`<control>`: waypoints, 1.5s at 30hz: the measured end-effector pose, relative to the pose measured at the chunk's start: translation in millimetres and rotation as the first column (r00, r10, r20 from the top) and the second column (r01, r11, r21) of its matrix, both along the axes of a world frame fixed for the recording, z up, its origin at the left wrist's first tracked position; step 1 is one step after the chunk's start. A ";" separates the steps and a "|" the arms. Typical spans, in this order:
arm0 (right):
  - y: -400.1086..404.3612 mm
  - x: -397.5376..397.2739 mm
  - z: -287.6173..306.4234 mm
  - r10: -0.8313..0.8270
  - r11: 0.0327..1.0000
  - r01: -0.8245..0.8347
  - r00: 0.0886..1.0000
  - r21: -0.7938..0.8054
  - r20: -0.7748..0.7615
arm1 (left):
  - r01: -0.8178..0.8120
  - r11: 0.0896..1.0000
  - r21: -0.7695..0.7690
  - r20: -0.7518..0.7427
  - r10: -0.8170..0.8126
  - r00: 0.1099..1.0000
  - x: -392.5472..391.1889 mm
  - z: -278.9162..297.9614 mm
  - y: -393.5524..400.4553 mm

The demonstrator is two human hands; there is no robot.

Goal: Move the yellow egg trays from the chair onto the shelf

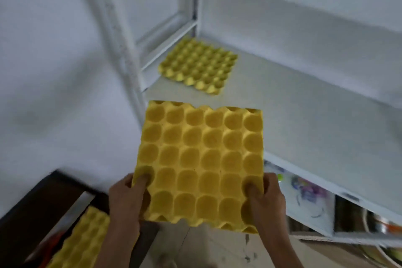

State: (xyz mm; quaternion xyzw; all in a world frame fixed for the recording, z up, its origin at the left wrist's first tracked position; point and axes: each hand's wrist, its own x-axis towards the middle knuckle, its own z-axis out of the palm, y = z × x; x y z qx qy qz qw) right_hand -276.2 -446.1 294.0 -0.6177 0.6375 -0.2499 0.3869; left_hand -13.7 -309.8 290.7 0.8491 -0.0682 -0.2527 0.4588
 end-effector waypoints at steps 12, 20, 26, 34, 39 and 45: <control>-146.9 -76.8 14.4 -0.132 0.984 0.123 0.989 0.129 0.060 | 0.192 0.981 -0.041 -0.108 -0.195 0.975 -51.8 39.0 -209.7; -275.6 -52.0 -13.7 -0.370 0.923 0.340 0.913 0.182 0.170 | 0.588 0.809 -0.017 0.110 -0.583 0.805 -21.4 41.8 -357.4; -353.2 -26.6 -37.9 -0.437 0.894 0.413 0.889 0.172 0.137 | 0.587 0.636 0.502 0.505 -0.766 0.398 66.5 4.8 -418.7; -429.3 6.3 -62.9 -0.492 0.869 0.488 0.870 0.074 0.038 | 0.588 0.475 0.654 0.441 -0.872 0.213 118.0 -59.0 -428.0; -427.4 35.2 -59.7 -0.358 0.920 0.313 0.916 -0.235 -0.180 | 0.610 0.481 0.630 0.483 -0.858 0.177 122.4 -62.7 -425.5; -400.0 62.6 -72.3 0.029 0.927 -0.267 0.752 -0.264 -0.658 | 0.624 0.466 0.627 0.467 -0.866 0.177 122.8 -60.4 -429.7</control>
